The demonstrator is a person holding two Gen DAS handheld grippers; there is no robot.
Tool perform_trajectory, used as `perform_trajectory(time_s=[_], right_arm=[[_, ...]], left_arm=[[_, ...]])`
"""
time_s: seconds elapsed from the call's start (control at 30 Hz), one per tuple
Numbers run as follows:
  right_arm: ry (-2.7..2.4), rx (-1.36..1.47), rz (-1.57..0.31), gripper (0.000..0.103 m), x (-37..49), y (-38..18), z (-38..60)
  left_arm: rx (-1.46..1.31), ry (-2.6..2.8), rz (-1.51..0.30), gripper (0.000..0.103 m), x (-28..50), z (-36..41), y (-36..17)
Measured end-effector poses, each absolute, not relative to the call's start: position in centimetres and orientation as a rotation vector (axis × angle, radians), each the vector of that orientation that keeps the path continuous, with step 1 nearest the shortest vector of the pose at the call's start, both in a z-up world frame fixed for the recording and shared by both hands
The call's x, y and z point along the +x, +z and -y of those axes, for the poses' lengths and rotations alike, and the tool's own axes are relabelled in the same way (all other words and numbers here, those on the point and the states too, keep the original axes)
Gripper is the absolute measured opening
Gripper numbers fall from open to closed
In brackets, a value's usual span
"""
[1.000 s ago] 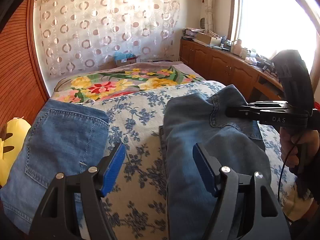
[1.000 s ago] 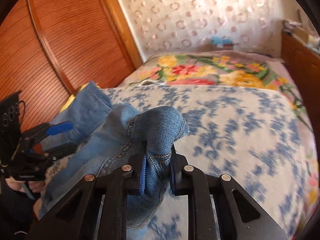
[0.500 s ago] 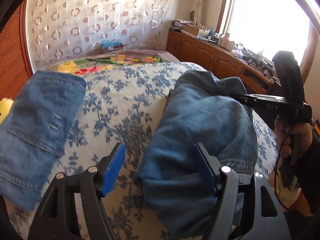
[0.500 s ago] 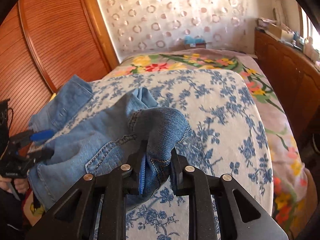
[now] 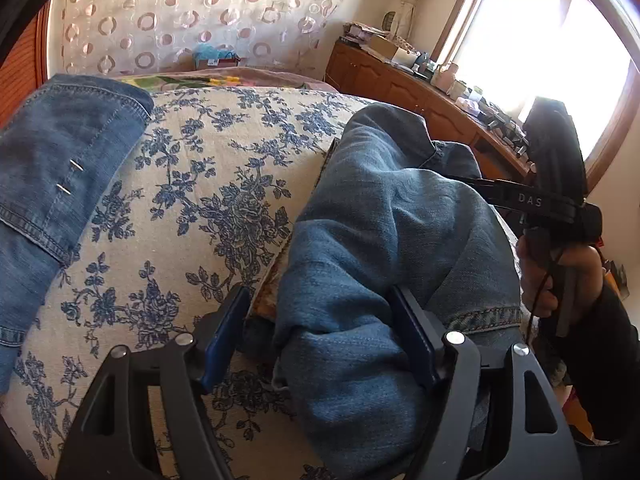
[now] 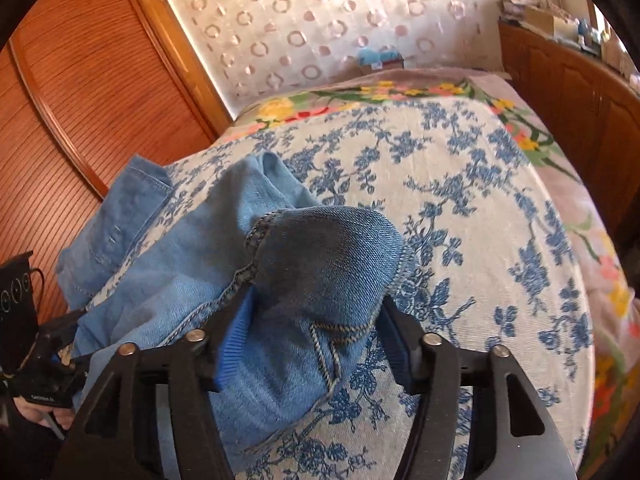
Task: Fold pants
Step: 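Lift the folded jeans off the bed with both tools gripping it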
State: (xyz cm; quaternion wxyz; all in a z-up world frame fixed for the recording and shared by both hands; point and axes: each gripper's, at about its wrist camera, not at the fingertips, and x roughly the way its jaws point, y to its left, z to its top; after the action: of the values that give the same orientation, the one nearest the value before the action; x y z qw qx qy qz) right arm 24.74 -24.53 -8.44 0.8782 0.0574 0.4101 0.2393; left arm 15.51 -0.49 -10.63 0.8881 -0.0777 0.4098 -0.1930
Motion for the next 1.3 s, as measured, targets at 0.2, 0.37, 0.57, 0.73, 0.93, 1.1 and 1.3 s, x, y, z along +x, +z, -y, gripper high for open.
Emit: perform_trajectory(time_s=[0.2,0.37,0.57,0.73,0.93,1.1,1.3], right_arm=[[0.526,0.136,-0.853,0.068,25.1,-9.0,24.1],[0.543,0.142,-0.856,0.068,25.2,-9.3,24.2],[0.554,0.129,-0.866,0.062,25.2,-9.3,23.9],[0.587,0.12,-0.864,0.031,24.9,-8.7,23.7],[0.643,0.128,-0.766,0.015,24.1,-4.6,22.8],[0.69,0.052,-0.7,0.014,23.7,-1.0,19.2],[0.755,-0.013,-0.623,0.014,24.7,3.5,14.0]], left_arm=[[-0.173,-0.438,-0.883,0.072,15.8,0.6,-10.9],[-0.176,-0.457,-0.895,0.069,16.1,0.5,-10.7],[-0.177,-0.473,-0.879,0.049,15.5,0.4,-10.1],[-0.2,-0.492,-0.844,0.023,14.9,0.0,-8.7],[-0.201,-0.491,-0.797,0.018,14.2,-0.2,-7.4],[-0.213,-0.46,-0.732,0.017,13.6,-1.8,-5.2],[-0.239,-0.395,-0.638,0.017,13.3,-6.5,-1.8]])
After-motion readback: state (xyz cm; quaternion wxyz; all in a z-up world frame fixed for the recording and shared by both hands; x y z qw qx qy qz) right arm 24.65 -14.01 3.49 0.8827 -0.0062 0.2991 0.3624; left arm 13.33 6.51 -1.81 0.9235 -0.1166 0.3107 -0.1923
